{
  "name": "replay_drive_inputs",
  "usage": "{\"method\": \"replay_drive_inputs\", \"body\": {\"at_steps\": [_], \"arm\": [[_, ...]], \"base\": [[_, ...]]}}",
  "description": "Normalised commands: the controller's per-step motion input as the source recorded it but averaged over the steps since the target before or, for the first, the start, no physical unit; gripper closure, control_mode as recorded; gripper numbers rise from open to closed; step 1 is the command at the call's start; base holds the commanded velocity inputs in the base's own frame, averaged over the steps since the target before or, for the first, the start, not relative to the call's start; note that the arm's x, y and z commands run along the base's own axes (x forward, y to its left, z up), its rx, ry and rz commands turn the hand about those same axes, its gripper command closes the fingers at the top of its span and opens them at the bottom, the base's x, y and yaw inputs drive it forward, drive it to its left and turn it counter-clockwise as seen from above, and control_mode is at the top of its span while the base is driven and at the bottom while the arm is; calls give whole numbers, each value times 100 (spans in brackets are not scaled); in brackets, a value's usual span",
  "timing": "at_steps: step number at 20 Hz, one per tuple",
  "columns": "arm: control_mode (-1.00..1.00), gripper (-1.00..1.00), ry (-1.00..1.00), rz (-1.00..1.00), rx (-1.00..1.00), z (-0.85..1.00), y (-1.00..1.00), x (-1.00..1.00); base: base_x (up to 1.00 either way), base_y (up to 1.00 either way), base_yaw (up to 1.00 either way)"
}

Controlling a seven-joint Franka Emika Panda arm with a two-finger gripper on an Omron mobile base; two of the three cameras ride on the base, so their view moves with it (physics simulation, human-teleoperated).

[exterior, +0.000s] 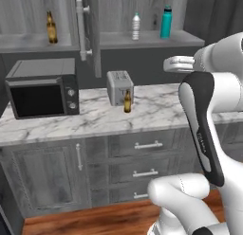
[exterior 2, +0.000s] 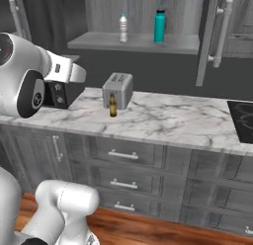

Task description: Sort all alcoholic drinks to one cabinet, and non-alcoholic drinks to the other.

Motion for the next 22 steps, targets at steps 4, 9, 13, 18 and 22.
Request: {"method": "replay_drive_inputs", "body": {"at_steps": [4,9,13,18,22], "arm": [[100,-100,0,0,0,0,0,0],[100,-100,0,0,0,0,0,0],[100,-100,0,0,0,0,0,0],[100,-100,0,0,0,0,0,0],[100,-100,0,0,0,0,0,0]], "base": [[43,-7,1],[46,-9,1],[44,-16,1],[43,-16,0],[41,-14,0]]}}
